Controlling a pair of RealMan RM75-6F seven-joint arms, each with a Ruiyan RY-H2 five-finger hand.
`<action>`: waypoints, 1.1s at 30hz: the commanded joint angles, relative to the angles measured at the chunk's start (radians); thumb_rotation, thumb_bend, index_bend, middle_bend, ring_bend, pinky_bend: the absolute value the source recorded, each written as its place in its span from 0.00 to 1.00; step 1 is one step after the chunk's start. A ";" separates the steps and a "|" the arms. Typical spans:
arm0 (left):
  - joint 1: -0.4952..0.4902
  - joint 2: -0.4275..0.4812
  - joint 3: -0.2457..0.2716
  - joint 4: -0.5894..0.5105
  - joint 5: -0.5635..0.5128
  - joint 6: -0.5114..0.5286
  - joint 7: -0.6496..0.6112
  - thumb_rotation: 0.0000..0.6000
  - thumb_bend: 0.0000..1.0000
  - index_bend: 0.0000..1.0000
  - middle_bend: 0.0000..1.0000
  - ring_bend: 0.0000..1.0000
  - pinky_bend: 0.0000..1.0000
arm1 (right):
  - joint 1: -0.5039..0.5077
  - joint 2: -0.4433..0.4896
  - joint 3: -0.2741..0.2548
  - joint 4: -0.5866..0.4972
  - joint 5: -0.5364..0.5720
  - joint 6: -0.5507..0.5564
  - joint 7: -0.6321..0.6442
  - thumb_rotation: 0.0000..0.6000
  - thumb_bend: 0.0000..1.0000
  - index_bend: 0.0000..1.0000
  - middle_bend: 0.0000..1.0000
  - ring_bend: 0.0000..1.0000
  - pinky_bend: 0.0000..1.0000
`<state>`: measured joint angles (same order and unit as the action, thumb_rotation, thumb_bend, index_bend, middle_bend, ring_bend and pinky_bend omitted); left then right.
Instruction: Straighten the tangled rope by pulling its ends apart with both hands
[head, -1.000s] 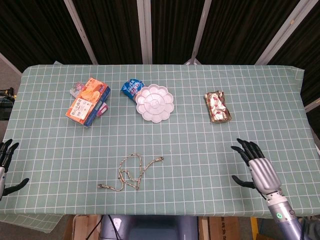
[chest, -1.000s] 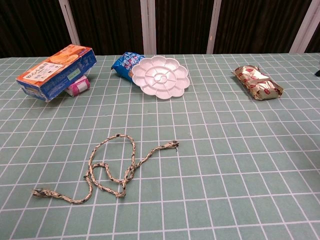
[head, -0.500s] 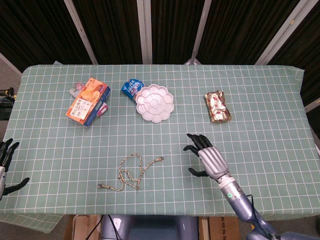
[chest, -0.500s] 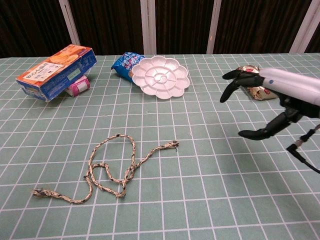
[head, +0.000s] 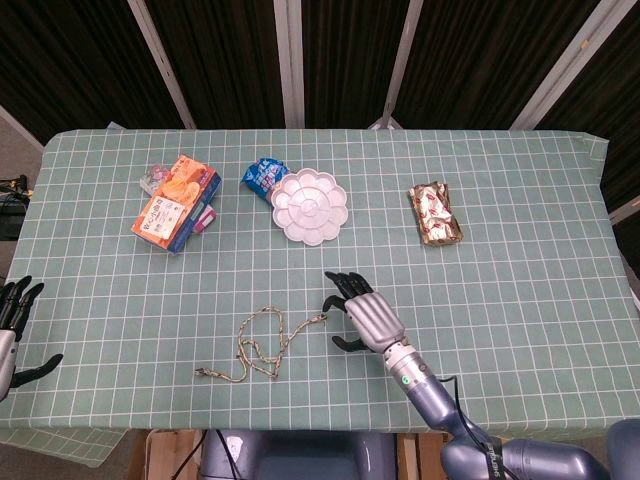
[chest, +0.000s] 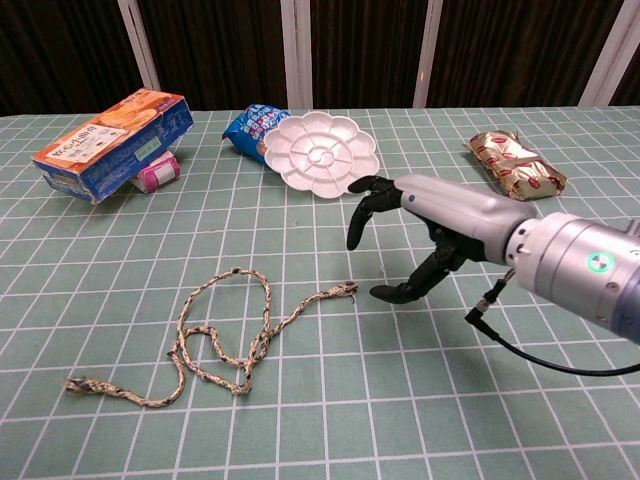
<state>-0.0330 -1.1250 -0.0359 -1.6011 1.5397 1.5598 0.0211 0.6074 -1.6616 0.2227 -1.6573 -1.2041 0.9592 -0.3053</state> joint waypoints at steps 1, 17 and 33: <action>-0.001 0.002 -0.001 -0.001 -0.004 -0.004 -0.005 1.00 0.01 0.02 0.00 0.00 0.00 | 0.025 -0.044 -0.002 0.040 0.026 -0.010 -0.018 1.00 0.31 0.41 0.05 0.00 0.00; -0.002 0.009 -0.005 -0.001 -0.014 -0.006 -0.028 1.00 0.01 0.02 0.00 0.00 0.00 | 0.078 -0.174 -0.006 0.167 0.071 -0.017 -0.010 1.00 0.35 0.47 0.07 0.00 0.00; -0.003 0.016 -0.007 -0.001 -0.018 -0.007 -0.052 1.00 0.01 0.02 0.00 0.00 0.00 | 0.112 -0.256 0.004 0.256 0.094 -0.015 -0.006 1.00 0.36 0.52 0.08 0.00 0.00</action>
<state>-0.0355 -1.1094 -0.0425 -1.6022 1.5213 1.5531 -0.0309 0.7187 -1.9173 0.2260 -1.4018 -1.1108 0.9436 -0.3110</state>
